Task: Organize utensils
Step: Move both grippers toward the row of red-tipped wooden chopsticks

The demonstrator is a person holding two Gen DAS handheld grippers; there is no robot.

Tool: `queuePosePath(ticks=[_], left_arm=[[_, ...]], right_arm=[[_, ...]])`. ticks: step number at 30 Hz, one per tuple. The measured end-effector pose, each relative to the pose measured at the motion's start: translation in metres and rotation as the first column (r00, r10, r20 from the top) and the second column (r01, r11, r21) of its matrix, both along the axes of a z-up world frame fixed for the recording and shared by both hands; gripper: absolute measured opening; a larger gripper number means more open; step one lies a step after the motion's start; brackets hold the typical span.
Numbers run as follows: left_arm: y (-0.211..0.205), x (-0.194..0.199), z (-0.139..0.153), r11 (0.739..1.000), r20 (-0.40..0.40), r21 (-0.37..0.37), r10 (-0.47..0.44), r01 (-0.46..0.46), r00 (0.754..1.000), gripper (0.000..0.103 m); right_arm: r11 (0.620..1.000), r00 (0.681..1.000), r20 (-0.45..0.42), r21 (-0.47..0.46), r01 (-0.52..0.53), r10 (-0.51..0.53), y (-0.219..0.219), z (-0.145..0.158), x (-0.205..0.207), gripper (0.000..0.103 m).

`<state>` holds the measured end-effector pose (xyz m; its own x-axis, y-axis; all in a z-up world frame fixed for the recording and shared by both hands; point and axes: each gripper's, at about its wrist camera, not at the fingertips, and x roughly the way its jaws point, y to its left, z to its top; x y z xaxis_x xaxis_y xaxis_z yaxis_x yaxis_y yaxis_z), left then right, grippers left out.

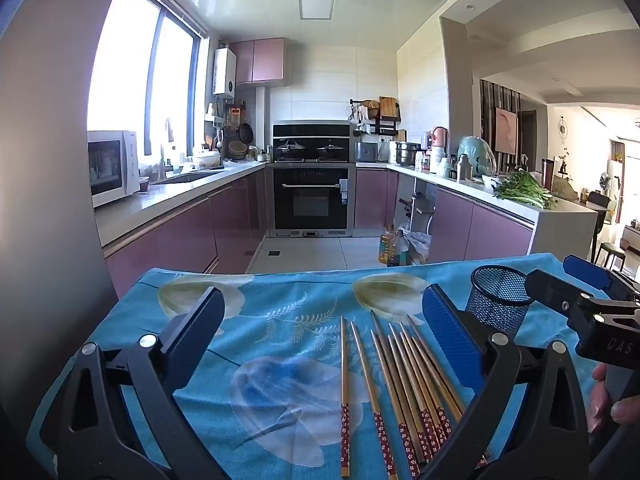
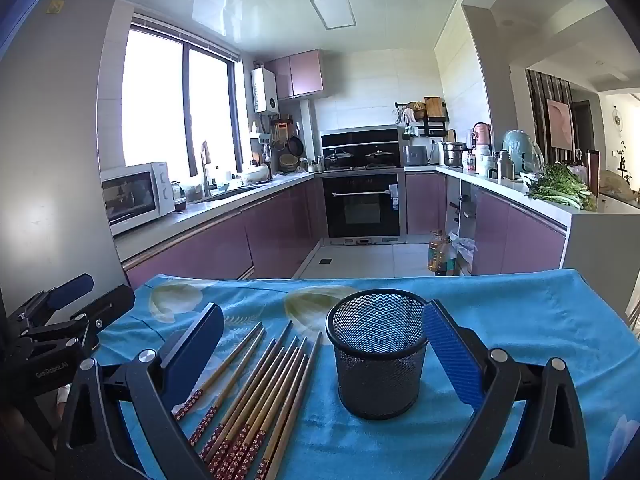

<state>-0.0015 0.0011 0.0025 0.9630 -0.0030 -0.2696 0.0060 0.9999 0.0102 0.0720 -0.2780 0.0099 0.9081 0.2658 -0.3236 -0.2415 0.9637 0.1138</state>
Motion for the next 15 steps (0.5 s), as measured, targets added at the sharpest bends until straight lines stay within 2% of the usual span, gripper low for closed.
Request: queuePosePath(ticks=[15], left_arm=[[0.0001,0.0047,-0.0059,1.000,-0.037,0.002,-0.003,0.004,0.999,0.098]], right_arm=[[1.000,0.999,-0.035,0.002,-0.023,0.023,0.0092,-0.0023,-0.0075,0.096]])
